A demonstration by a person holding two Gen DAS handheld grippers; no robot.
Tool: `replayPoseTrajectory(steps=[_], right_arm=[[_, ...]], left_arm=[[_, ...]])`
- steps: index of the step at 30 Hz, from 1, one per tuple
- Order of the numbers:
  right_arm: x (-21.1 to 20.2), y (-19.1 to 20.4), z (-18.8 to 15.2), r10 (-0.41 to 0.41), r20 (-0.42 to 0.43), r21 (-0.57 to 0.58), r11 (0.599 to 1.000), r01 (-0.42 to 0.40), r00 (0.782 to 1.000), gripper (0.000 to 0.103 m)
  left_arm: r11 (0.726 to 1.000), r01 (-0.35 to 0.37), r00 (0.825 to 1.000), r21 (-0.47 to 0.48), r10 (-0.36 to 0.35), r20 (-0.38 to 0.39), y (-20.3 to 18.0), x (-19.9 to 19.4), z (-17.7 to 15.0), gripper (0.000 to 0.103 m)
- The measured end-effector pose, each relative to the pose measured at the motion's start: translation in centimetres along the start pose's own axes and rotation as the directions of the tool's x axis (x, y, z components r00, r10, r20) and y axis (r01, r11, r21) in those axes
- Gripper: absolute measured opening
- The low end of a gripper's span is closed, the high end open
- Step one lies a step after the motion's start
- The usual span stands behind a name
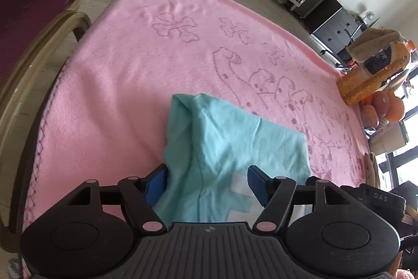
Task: Fold clothes
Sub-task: 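Lift the folded shirt with both grippers and carry it onto the beige clothes stack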
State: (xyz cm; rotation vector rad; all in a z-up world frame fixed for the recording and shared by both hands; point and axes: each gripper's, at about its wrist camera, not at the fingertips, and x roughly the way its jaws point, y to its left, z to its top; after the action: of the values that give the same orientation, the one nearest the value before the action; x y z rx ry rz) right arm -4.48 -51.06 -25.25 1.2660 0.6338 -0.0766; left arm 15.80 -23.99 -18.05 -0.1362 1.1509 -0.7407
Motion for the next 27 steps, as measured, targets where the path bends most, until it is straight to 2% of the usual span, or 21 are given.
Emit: replayPoseTrajectory(steps=[3, 5, 7, 9, 10, 11, 12, 13, 15, 18, 20, 24, 27], right_arm=[[0.5, 0.4, 0.0, -0.004, 0.003, -0.016, 1.000, 0.004, 1.000, 0.024], [0.8, 0.7, -0.1, -0.011, 0.012, -0.027, 1.000, 0.011, 1.000, 0.023], [1.2, 1.1, -0.2, -0.026, 0.035, -0.031, 0.999, 0.027, 0.999, 0.022], [1.5, 1.8, -0.6, -0.082, 0.062, -0.051, 0.995, 0.085, 0.995, 0.009], [1.5, 2.4, -0.9, -0.118, 0.076, -0.079, 0.989, 0.124, 0.990, 0.005], [1.5, 3.1, -1.2, -0.154, 0.093, -0.115, 0.980, 0.164, 0.984, 0.006], [1.4, 4.0, -1.7, -0.189, 0.116, -0.163, 0.965, 0.207, 0.975, 0.007], [1.1, 5.0, -2.2, -0.210, 0.141, -0.212, 0.948, 0.237, 0.968, 0.007], [0.0, 7.2, -3.4, -0.206, 0.190, -0.305, 0.917, 0.258, 0.960, 0.006], [-3.0, 10.2, -5.5, -0.147, 0.235, -0.402, 0.885, 0.234, 0.961, 0.006], [-5.6, 12.0, -7.1, -0.102, 0.256, -0.464, 0.859, 0.215, 0.961, 0.006], [-11.9, 15.0, -9.1, -0.011, 0.322, -0.544, 0.816, 0.195, 0.947, 0.006], [-17.1, 16.1, -9.6, 0.044, 0.394, -0.550, 0.812, 0.197, 0.918, 0.006]], left_arm=[[1.000, 0.000, 1.000, 0.026, 0.000, 0.001, -1.0, 0.4, -0.1, 0.064], [0.998, -0.025, 0.999, 0.050, 0.024, 0.021, -1.7, 0.5, -0.4, 0.053], [0.995, -0.072, 0.997, 0.069, 0.069, 0.047, -2.5, 0.6, -0.7, 0.034], [0.987, -0.135, 0.989, 0.089, 0.129, 0.074, -3.2, 0.6, -1.2, 0.024], [0.982, -0.162, 0.984, 0.096, 0.153, 0.092, -3.6, 0.2, -1.4, 0.019], [0.977, -0.188, 0.978, 0.102, 0.176, 0.112, -4.0, -0.2, -1.7, 0.017], [0.971, -0.208, 0.971, 0.116, 0.191, 0.142, -4.5, -1.1, -2.1, 0.011], [0.965, -0.228, 0.963, 0.131, 0.204, 0.176, -5.1, -2.2, -2.6, 0.010], [0.950, -0.268, 0.944, 0.160, 0.225, 0.242, -6.2, -4.4, -3.6, 0.009], [0.944, -0.272, 0.917, 0.185, 0.195, 0.349, -8.9, -8.0, -5.9, 0.008], [0.941, -0.273, 0.893, 0.202, 0.170, 0.418, -10.8, -10.3, -7.4, 0.007], [0.931, -0.279, 0.830, 0.233, 0.112, 0.547, -14.6, -15.1, -10.4, 0.007], [0.923, -0.287, 0.771, 0.256, 0.064, 0.634, -17.4, -18.7, -12.7, 0.008]])
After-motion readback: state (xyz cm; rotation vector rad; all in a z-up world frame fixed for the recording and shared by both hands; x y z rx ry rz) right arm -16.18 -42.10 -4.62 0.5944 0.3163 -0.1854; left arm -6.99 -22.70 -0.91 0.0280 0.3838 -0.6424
